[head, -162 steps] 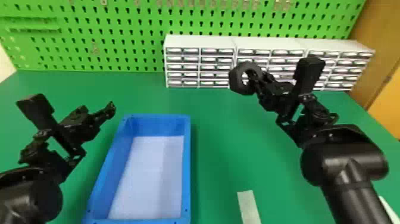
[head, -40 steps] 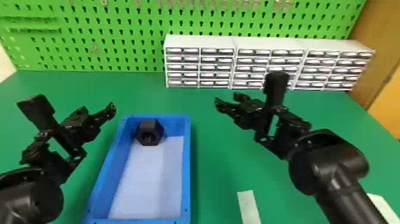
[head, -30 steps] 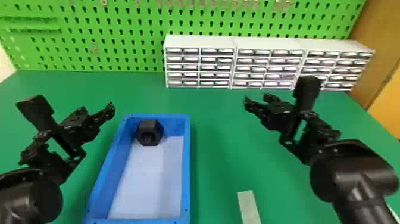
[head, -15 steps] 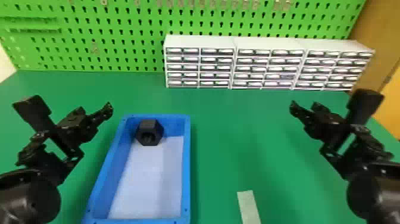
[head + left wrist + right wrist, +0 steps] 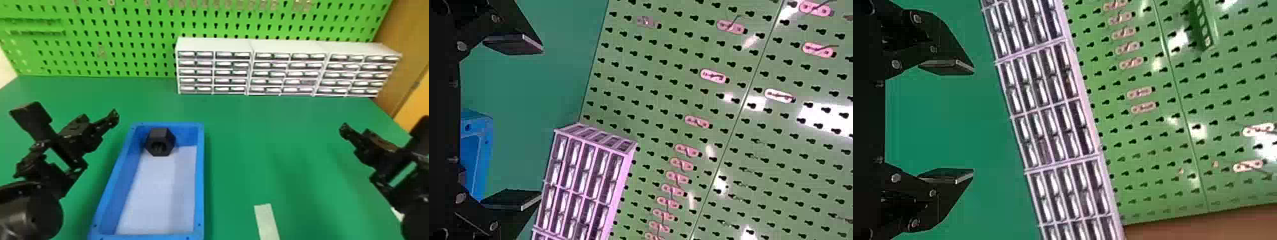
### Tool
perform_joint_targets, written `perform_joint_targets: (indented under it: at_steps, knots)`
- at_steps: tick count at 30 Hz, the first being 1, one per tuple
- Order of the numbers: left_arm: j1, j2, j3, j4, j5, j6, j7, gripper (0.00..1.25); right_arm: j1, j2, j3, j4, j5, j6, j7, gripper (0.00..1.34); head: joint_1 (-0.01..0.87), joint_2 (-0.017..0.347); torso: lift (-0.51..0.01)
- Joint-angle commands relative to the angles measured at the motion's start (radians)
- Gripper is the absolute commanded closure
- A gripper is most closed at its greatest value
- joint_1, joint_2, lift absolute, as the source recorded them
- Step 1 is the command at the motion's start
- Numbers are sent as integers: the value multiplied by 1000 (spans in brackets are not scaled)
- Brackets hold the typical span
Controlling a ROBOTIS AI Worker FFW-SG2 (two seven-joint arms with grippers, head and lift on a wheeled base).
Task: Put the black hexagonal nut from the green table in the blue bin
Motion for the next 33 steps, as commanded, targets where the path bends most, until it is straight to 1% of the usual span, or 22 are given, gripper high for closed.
perform_joint_targets:
  at_steps: [1,2,4,8,15,20,26,31,33]
  knots:
    - [0,0,2,-2,0,0,0,240,2,-31,-5,0,-38,48,2,524,692,9,-97]
    - [-2,0,2,-2,0,0,0,240,2,-41,-1,0,-47,59,2,524,692,9,-97]
    - [-3,0,2,-2,0,0,0,240,1,-50,2,0,-55,74,2,524,692,9,-97]
    - [-3,0,2,-2,-3,0,0,240,-4,-54,-5,3,-67,100,7,524,692,9,-97]
    - [-5,0,3,-7,-3,0,0,240,-8,-38,-28,8,-62,116,30,524,692,9,-97]
    - [-6,0,11,-16,-5,-2,0,240,-16,-16,-35,9,-32,113,41,524,692,9,-97]
    - [-5,0,13,-17,-3,-5,0,240,-24,2,-34,14,-12,110,54,524,692,9,-97]
    - [-5,0,14,-19,-3,-6,2,240,-24,15,-31,21,-4,100,56,524,692,9,-97]
    - [-6,0,11,-19,0,-5,2,240,-27,15,-28,23,-1,100,56,524,692,9,-97]
